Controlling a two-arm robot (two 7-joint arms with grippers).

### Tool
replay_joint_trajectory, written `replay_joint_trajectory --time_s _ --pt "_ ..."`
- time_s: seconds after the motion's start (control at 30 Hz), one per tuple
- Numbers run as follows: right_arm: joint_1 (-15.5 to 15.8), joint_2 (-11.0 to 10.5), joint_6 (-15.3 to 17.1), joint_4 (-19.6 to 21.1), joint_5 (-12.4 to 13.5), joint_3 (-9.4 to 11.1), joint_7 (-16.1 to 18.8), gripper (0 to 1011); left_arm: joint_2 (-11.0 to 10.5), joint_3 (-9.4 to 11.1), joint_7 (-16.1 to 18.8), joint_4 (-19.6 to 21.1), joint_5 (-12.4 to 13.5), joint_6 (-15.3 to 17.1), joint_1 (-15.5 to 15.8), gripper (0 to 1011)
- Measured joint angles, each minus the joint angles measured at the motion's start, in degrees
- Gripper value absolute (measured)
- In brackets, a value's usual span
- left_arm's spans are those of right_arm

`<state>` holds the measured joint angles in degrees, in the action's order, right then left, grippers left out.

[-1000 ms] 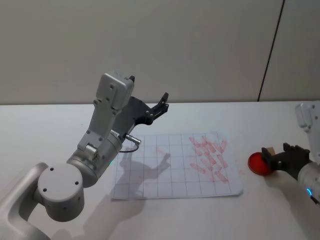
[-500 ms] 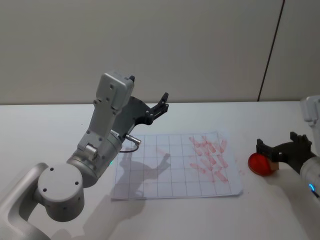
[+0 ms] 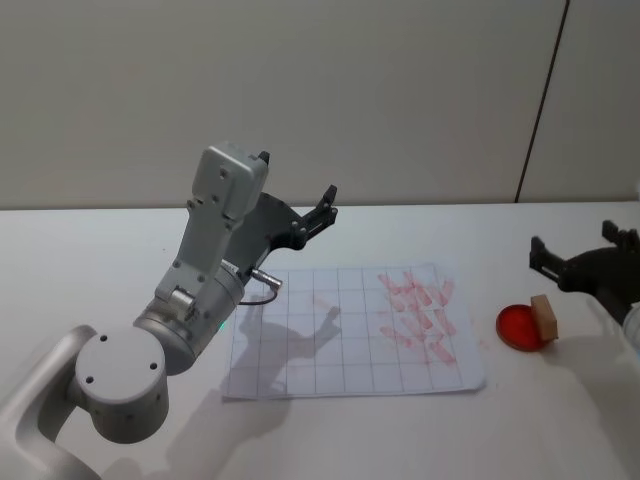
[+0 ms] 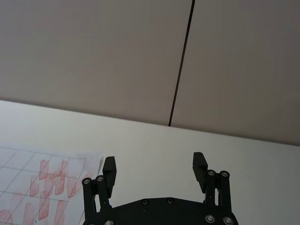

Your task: Use the one hand to pick up the stamp and affix it onto the A4 paper.

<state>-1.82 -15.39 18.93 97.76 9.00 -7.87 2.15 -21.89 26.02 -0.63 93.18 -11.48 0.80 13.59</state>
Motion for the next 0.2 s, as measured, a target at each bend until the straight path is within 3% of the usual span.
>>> replay_joint_trajectory --time_s 0.2 --pt "0.98 -0.66 -2.7 1.68 0.0 0.58 -0.34 1003 0.0 0.0 0.0 0.0 0.0 0.0 0.0 1001"
